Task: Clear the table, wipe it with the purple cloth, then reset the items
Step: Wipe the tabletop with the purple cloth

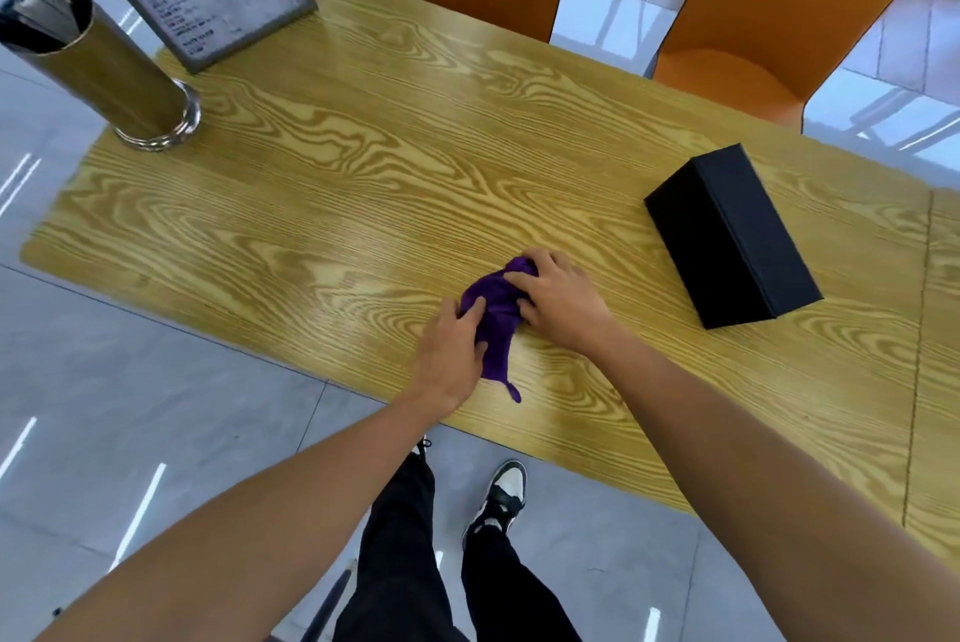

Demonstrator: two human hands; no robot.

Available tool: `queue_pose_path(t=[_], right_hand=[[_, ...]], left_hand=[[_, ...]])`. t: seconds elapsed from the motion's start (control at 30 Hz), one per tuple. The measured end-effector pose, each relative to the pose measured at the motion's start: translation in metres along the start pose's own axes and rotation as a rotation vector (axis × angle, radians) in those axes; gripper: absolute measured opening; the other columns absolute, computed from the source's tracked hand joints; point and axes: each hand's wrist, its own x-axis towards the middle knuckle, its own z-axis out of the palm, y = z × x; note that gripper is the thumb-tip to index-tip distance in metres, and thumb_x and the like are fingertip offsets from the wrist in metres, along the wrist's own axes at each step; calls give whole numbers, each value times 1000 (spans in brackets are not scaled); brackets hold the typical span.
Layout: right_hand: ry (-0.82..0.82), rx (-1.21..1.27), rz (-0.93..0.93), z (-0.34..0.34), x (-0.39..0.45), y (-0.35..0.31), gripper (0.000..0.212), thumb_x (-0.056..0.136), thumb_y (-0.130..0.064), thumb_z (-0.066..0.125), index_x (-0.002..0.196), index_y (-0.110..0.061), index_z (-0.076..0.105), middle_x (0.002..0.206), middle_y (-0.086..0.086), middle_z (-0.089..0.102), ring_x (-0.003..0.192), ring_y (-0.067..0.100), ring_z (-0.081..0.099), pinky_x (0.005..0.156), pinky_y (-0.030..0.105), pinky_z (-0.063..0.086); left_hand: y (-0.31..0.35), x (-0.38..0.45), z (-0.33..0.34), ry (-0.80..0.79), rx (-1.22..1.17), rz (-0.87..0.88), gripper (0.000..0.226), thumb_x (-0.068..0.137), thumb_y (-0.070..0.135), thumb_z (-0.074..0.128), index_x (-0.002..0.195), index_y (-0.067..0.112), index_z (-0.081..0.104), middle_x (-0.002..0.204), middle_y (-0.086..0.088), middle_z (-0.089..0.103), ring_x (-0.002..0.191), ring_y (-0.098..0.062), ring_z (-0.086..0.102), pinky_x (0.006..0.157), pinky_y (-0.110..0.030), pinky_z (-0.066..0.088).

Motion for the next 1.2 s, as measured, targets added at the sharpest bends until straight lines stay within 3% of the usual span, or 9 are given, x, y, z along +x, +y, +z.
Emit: queue_pose_path(t=[0.23, 0.43, 0.6, 1.0, 1.2], right_hand=[[-8, 116, 109, 4, -53, 57, 44, 99, -26, 55, 143, -28, 55, 155, 6, 37, 140, 28, 34, 107, 46, 44], [34, 171, 191, 21, -105, 83, 42, 97, -27, 57, 139, -29, 58, 149, 2, 42, 135, 26, 36, 106, 43, 43], [75, 193, 263, 40, -150, 101, 40, 97, -28, 56, 136, -28, 61, 146, 3, 45, 134, 26, 37, 92, 44, 53], [186, 284, 482, 91, -254, 139, 39, 96, -29, 58, 135, -25, 61, 142, 4, 46, 128, 29, 41, 90, 45, 53], [241, 350, 641, 111, -299, 150, 39, 97, -31, 60, 135, -25, 62, 140, 8, 48, 129, 29, 42, 86, 46, 54]], left_hand=[[53, 5, 30, -99, 8, 148, 50, 92, 17, 65, 140, 19, 52, 115, -6, 55, 95, -27, 61, 77, -38, 53], [87, -12, 68, -162, 29, 229, 51, 93, 22, 64, 142, 17, 50, 116, -7, 58, 100, -28, 61, 80, -37, 50], [113, -31, 94, -196, 62, 282, 51, 95, 22, 61, 144, 16, 47, 118, -8, 56, 102, -27, 60, 82, -35, 47], [177, -62, 147, -267, 35, 398, 43, 92, 13, 64, 134, 19, 59, 109, -4, 56, 95, -25, 61, 77, -34, 51], [205, -65, 171, -301, 51, 468, 45, 92, 8, 61, 135, 21, 61, 113, -6, 55, 101, -26, 57, 86, -33, 47]])
